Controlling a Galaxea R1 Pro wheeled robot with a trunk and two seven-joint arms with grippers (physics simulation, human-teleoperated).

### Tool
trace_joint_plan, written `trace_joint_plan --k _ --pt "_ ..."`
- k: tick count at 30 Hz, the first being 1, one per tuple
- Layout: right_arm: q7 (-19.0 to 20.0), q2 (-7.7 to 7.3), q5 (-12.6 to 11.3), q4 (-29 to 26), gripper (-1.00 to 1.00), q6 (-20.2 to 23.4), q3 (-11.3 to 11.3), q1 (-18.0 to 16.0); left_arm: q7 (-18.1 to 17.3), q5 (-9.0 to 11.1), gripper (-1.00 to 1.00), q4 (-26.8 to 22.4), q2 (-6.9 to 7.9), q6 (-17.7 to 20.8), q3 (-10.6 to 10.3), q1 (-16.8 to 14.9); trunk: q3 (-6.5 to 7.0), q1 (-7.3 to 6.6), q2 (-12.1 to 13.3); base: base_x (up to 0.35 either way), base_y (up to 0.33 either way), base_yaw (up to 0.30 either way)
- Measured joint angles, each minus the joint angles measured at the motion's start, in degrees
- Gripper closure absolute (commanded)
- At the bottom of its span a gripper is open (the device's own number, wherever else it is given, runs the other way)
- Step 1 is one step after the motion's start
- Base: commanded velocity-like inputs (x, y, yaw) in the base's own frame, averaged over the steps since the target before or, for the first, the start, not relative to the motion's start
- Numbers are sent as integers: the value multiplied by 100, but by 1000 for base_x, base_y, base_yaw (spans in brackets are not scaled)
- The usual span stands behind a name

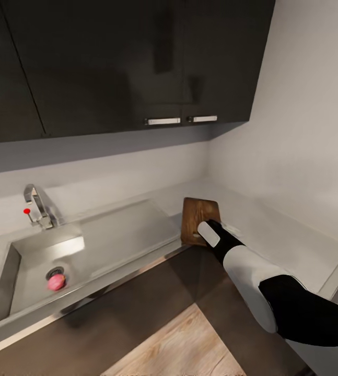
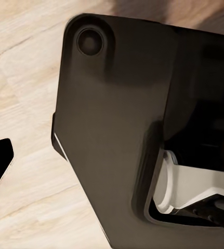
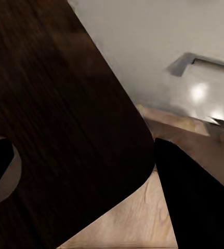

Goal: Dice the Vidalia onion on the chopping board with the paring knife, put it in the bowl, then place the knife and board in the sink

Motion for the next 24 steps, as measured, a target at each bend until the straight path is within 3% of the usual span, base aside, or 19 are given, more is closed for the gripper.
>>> trace_joint_plan --k 15,24 --pt "42 2 69 0 100 3 15 1 -2 -5 -100 -7 2 -9 -1 0 138 0 1 -226 256 5" --pt "54 2 91 3 100 -4 -4 0 -2 -8 -100 -10 0 -8 -1 1 218 1 1 -256 232 138"
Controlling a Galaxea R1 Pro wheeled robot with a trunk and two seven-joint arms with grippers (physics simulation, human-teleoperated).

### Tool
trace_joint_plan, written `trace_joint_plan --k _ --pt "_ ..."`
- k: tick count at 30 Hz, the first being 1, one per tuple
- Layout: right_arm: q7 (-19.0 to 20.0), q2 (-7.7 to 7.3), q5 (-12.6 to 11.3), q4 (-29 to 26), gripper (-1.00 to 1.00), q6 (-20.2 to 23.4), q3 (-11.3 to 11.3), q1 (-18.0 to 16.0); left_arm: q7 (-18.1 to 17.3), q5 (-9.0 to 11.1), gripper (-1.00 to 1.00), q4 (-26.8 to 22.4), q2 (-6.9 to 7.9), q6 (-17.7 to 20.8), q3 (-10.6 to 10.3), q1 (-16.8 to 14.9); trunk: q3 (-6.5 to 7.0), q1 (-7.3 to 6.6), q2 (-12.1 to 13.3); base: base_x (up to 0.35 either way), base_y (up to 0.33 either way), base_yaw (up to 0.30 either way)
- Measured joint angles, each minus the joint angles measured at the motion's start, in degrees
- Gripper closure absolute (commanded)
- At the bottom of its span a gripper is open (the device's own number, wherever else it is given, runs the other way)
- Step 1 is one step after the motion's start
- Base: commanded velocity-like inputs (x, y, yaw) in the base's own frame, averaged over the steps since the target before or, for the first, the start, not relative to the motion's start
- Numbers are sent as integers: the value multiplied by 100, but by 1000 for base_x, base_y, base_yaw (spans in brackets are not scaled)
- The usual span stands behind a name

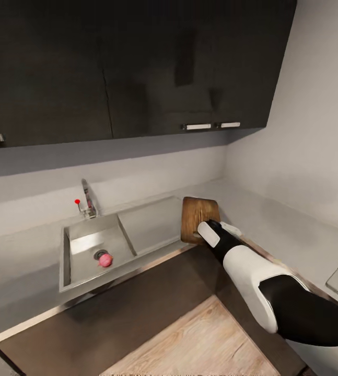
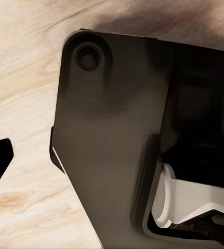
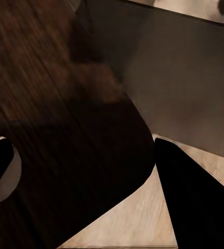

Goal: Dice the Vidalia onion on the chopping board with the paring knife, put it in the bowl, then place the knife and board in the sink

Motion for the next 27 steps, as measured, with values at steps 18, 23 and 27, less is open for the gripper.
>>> trace_joint_plan --k 18,23,27 --pt "0 -5 0 5 100 0 0 0 0 -1 -100 0 -30 0 -1 0 157 0 0 -266 197 166" --pt "0 -4 197 3 100 -6 4 0 1 0 -100 0 -35 0 -1 0 201 0 0 -267 194 166" --pt "-4 0 325 5 100 -10 20 0 1 3 -100 1 -35 -1 3 -1 233 -1 -2 -185 221 166"
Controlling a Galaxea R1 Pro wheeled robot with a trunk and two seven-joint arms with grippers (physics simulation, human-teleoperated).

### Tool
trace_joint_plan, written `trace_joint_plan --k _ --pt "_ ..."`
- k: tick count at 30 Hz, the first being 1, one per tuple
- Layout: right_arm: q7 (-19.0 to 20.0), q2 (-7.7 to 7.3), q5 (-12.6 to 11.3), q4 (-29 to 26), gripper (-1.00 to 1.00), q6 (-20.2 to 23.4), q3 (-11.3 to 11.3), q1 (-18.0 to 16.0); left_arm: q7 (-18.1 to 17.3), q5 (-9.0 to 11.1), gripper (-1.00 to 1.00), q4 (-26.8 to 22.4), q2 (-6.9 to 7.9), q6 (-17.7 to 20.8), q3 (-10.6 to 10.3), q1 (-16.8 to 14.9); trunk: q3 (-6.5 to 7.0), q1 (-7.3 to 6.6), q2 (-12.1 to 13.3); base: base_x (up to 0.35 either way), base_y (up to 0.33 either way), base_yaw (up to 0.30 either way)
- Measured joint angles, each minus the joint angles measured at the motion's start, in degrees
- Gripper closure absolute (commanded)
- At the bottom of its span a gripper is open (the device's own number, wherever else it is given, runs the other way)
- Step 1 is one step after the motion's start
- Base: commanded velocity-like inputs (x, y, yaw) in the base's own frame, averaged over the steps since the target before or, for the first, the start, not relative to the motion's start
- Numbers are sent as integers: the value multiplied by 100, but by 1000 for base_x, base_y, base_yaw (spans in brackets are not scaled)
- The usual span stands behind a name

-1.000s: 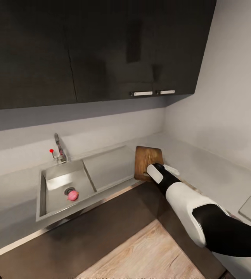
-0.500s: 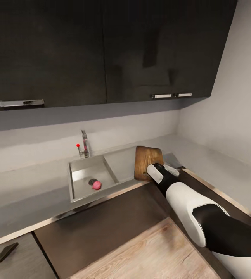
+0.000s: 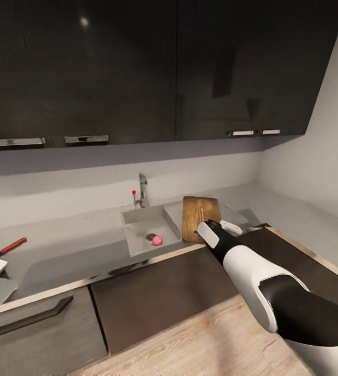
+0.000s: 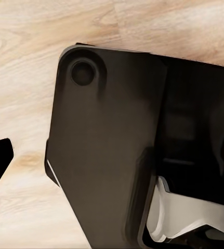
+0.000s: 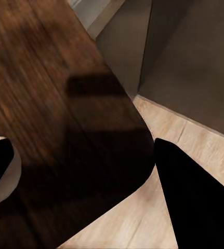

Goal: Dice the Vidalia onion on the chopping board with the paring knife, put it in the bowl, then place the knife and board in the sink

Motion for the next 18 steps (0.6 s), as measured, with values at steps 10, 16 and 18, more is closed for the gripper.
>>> trace_joint_plan --k 10,16,18 --pt "0 0 19 2 100 1 -1 -3 0 -1 -100 -3 0 0 4 -2 79 -1 -7 -40 223 166" --pt "-4 0 17 3 100 0 5 -4 0 -2 -100 -10 0 1 5 -2 130 0 -8 0 47 166" --pt "-3 0 34 1 100 -2 12 -5 0 -2 -100 -10 0 1 3 -2 148 0 -9 0 5 166"
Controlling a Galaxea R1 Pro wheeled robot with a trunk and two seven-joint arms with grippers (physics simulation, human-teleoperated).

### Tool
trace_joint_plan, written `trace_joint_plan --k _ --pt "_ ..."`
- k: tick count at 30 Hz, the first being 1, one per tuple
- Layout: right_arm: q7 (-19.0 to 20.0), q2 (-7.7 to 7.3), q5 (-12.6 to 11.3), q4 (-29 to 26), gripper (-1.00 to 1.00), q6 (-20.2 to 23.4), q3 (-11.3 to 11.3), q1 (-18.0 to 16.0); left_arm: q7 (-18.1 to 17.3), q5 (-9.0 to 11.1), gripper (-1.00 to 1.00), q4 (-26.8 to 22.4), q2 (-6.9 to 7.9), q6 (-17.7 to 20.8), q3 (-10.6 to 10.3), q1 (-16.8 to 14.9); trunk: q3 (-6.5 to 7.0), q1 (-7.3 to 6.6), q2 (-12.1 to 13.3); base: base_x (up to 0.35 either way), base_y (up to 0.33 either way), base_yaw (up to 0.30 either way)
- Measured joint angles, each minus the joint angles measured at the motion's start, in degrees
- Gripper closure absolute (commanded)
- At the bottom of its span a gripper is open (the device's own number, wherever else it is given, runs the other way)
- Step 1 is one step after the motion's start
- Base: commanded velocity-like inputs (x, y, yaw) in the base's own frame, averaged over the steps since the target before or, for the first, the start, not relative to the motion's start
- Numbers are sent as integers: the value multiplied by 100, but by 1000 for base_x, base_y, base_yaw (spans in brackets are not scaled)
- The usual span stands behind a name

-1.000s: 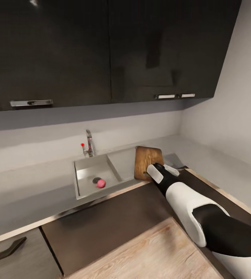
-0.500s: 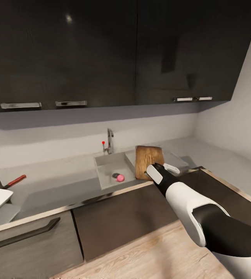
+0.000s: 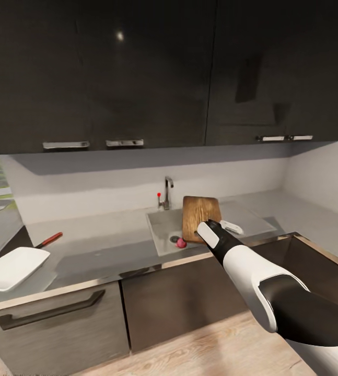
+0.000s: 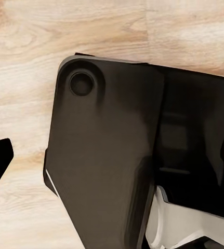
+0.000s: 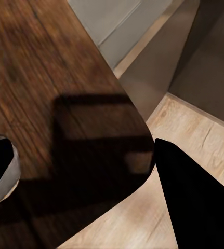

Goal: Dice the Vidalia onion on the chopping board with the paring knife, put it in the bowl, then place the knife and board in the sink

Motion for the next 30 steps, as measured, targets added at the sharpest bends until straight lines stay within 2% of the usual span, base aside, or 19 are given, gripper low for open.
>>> trace_joint_plan --k 11,14,15,18,24,28,30 --pt "10 0 5 10 100 1 0 0 7 0 -100 7 0 0 3 0 95 0 0 0 1 176" --pt "211 0 -50 84 100 -8 3 0 8 0 -100 7 0 0 -1 -1 106 0 0 0 0 245" --pt "485 0 -127 175 100 -16 10 1 7 0 -100 10 -1 0 -2 -2 106 0 0 0 0 232" --pt "801 0 -42 501 100 13 -16 2 1 0 -100 0 -4 0 3 0 107 0 2 0 0 78" --pt "855 -4 103 572 100 55 -22 -1 1 0 -100 -19 0 0 3 0 107 0 0 0 0 9" --pt "926 0 576 543 100 421 19 1 -3 -3 -100 -24 5 0 1 -1 107 0 0 0 0 0" --pt "1218 0 762 503 100 730 27 2 -9 -6 -100 -25 12 -3 -6 -1 107 0 0 0 0 0"
